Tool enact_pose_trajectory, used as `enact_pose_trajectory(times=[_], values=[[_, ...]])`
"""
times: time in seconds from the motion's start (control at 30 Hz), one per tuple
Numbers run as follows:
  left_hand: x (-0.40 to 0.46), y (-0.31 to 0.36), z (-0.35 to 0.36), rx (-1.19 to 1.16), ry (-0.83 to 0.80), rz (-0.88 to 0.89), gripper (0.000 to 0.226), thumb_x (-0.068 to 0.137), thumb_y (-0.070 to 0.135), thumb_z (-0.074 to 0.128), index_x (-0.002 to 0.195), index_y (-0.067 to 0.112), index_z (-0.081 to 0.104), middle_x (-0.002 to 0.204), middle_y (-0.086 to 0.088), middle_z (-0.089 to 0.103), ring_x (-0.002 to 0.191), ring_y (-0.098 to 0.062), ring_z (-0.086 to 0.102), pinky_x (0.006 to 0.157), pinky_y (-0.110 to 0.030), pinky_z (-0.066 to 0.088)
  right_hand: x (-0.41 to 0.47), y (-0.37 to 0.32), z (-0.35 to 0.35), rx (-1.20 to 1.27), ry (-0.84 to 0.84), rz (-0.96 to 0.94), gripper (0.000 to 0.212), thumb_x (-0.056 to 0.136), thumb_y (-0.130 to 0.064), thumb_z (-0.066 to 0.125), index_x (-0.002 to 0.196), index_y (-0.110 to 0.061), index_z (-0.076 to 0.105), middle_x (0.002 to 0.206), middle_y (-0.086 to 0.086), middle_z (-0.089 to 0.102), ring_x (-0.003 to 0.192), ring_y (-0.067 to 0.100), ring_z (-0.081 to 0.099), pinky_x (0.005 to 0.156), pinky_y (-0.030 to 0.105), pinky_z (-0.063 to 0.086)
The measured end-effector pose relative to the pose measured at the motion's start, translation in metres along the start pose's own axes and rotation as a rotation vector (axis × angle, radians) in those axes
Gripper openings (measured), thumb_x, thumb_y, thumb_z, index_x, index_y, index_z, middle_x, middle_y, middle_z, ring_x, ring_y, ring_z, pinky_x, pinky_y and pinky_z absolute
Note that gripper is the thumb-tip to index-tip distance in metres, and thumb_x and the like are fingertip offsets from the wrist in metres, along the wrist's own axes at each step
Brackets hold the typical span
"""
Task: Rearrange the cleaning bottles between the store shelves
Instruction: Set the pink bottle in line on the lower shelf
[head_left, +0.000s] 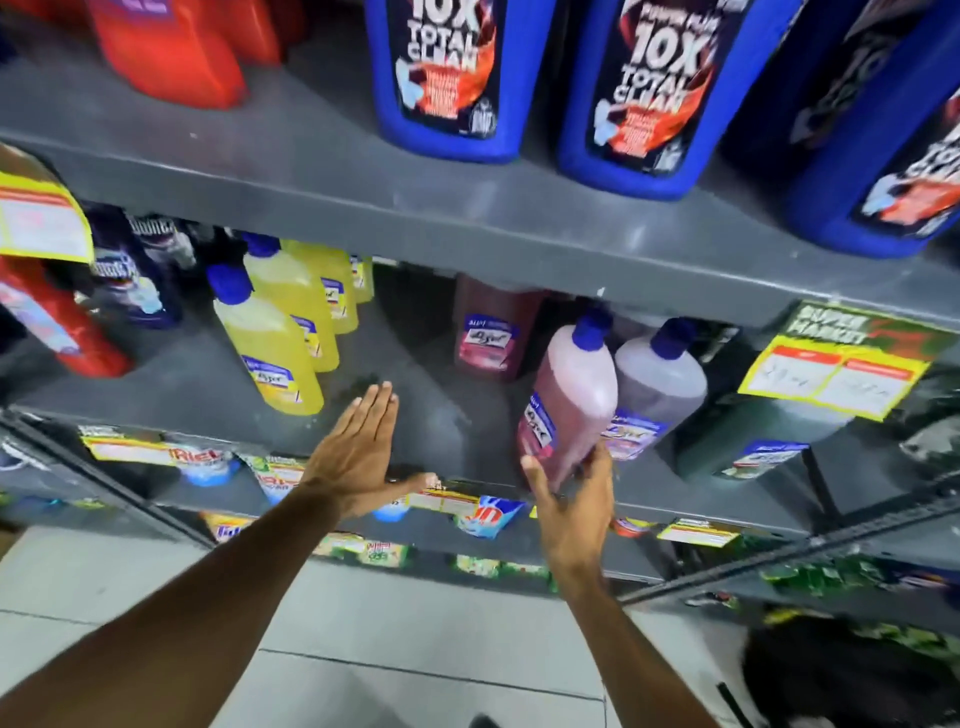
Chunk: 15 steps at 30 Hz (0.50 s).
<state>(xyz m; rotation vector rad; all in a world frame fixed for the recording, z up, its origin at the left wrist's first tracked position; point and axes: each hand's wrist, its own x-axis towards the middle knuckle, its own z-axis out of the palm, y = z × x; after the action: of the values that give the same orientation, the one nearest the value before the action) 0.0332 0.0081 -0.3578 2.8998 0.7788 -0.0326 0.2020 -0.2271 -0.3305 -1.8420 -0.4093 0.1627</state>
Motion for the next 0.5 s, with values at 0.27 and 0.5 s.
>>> enact_pose_trajectory(times=[0.27,0.5], values=[[0.004,-0.001,0.012,-0.068,0.033,-0.005,0.132,0.082,0.095,0.025,0.164,-0.007,0.008,0.175,-0.025,0.003,0.164,-0.036,0.006,0.133,-0.042,0.000,0.013,0.018,0.016,0.031,-0.028,-0.043,0.061,0.077,-0.057,0.083,0.128,-0.040,0.055,0.120,-0.008,0.075,0.107,0.012,0.074,0.094,0.042,0.063],[0.004,0.000,0.018,-0.067,0.070,-0.009,0.129,0.083,0.094,0.024,0.165,-0.003,0.005,0.176,-0.022,0.002,0.164,-0.032,0.005,0.133,-0.041,0.001,0.042,0.006,0.047,0.178,-0.349,-0.006,0.070,0.079,-0.041,0.090,0.135,-0.030,0.051,0.125,-0.014,0.075,0.117,0.012,0.074,0.096,0.031,0.060]])
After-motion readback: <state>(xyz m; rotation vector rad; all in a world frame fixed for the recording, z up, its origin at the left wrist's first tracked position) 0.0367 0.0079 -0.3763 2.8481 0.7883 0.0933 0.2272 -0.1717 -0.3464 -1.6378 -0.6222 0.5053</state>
